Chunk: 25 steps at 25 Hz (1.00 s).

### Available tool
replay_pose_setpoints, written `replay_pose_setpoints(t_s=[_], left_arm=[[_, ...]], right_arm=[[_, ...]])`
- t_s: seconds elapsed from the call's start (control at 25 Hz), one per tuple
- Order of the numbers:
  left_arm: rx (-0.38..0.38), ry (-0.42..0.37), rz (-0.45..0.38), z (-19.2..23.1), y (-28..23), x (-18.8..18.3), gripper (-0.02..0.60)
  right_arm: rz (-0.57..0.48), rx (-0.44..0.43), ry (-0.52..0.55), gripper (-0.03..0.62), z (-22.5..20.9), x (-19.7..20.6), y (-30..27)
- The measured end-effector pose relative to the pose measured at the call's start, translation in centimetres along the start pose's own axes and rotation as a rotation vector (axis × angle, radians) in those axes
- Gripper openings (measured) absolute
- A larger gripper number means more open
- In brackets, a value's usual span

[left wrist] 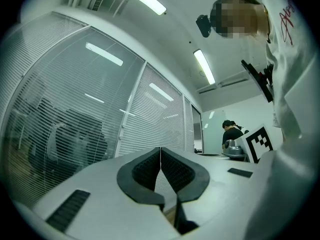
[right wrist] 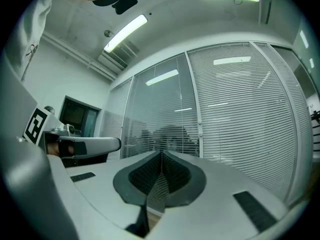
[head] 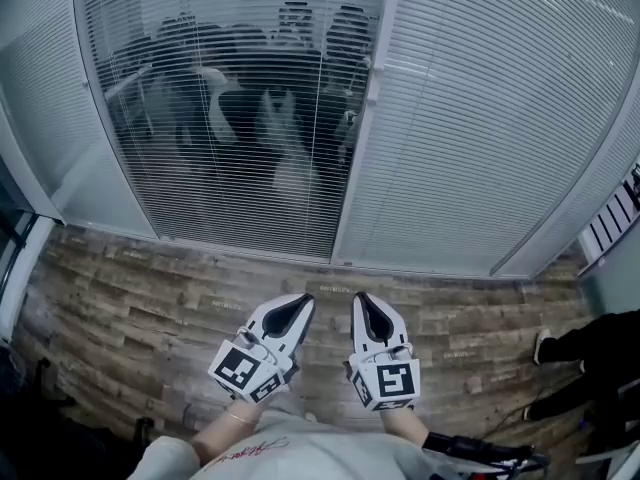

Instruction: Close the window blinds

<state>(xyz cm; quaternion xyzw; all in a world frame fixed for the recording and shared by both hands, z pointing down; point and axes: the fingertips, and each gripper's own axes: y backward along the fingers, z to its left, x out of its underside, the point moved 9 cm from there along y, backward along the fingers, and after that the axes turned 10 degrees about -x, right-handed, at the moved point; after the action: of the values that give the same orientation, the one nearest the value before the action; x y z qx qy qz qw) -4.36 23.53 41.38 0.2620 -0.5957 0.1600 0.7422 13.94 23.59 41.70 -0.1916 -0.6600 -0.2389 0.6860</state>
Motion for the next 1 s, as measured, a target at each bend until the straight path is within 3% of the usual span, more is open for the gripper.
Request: replay_pose_setpoints(t_s=[0.48, 1.0], left_arm=[[-0.012, 0.007, 0.000, 3.2, -4.8, 0.6, 0.018], [0.034, 0.006, 0.009, 12.4, -14.4, 1.0, 0.018]], right_arm=[[0.002, 0.006, -0.009, 0.020, -3.7, 0.7, -4.4], [0.007, 0.057, -0.013, 0.020, -9.0, 1.7, -15.5]])
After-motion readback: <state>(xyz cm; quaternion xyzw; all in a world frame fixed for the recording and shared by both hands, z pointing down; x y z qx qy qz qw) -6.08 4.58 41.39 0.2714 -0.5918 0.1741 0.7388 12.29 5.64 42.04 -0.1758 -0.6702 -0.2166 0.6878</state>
